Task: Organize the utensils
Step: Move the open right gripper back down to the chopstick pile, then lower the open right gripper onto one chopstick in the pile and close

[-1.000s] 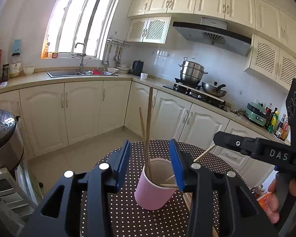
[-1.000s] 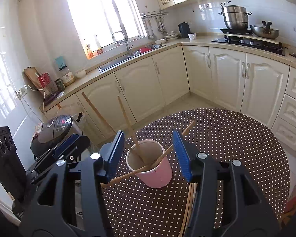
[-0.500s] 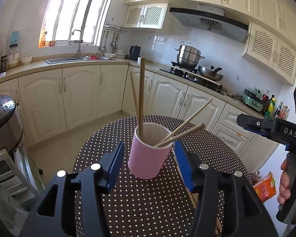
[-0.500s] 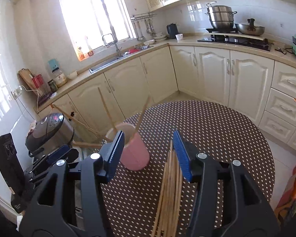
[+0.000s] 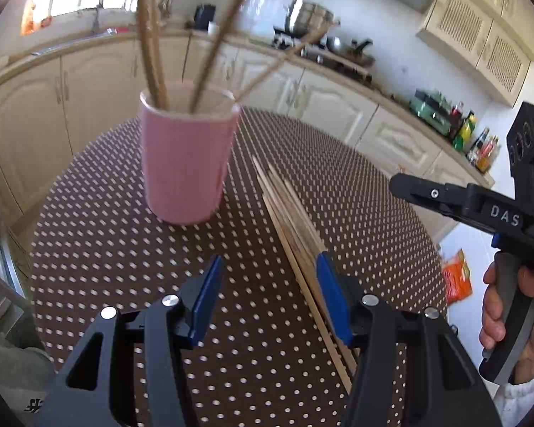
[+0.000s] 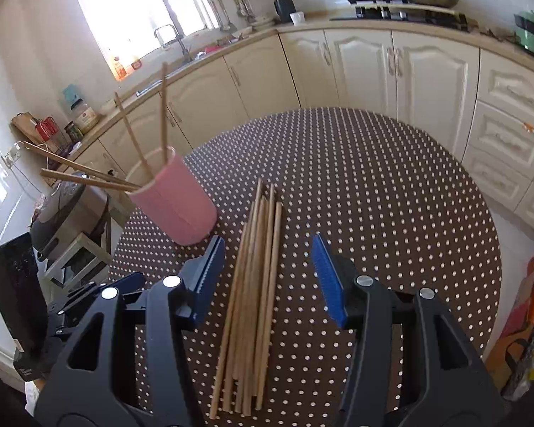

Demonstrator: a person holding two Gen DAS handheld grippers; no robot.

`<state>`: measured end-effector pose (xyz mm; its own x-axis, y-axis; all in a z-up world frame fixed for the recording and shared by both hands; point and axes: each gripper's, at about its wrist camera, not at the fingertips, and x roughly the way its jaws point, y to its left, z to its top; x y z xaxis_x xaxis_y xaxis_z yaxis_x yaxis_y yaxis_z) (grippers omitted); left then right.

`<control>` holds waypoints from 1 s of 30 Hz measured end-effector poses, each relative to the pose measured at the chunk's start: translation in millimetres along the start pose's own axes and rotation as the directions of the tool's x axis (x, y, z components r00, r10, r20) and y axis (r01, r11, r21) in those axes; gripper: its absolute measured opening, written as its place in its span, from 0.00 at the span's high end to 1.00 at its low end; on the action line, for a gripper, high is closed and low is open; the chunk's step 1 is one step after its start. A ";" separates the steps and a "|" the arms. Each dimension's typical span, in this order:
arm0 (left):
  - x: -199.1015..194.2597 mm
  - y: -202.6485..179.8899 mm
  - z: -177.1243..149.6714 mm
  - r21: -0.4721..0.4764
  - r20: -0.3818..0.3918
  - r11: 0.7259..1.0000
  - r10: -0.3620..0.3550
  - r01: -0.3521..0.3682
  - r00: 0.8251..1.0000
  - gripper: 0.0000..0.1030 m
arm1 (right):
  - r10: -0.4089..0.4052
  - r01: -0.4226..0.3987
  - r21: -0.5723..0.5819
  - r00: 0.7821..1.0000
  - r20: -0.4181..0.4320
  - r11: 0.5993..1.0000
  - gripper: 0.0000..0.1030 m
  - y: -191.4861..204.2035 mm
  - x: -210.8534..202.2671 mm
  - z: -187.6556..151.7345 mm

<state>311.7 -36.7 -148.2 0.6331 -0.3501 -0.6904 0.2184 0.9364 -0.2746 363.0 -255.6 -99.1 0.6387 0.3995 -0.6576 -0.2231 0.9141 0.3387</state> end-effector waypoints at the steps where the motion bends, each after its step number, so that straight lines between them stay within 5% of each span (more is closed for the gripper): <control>1: 10.0 -2.1 -1.6 0.003 -0.031 1.000 0.008 -0.008 0.999 0.47 | -0.001 0.001 0.007 1.000 -0.012 1.000 0.50 -4.6 4.7 -2.9; 9: 60.4 -21.5 6.0 0.023 -0.148 0.996 0.083 -0.080 0.986 0.47 | 0.016 -0.013 0.043 0.998 -0.067 0.999 0.50 -26.6 27.8 -12.3; 16: 88.7 -46.6 14.5 0.125 -0.167 0.978 0.186 -0.166 0.968 0.47 | 0.031 -0.026 0.061 0.997 -0.077 0.998 0.50 -37.3 39.6 -13.9; 30: 117.7 -55.4 39.9 0.144 -0.186 0.963 0.254 -0.230 0.949 0.47 | 0.025 -0.019 0.048 0.992 -0.123 0.999 0.50 -43.0 62.1 -6.7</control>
<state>403.8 -128.9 -187.5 0.5184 -0.0983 -0.8495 0.1712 0.9852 -0.0095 407.4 -269.6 -158.9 0.5379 0.4276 -0.7265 -0.1997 0.9019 0.3830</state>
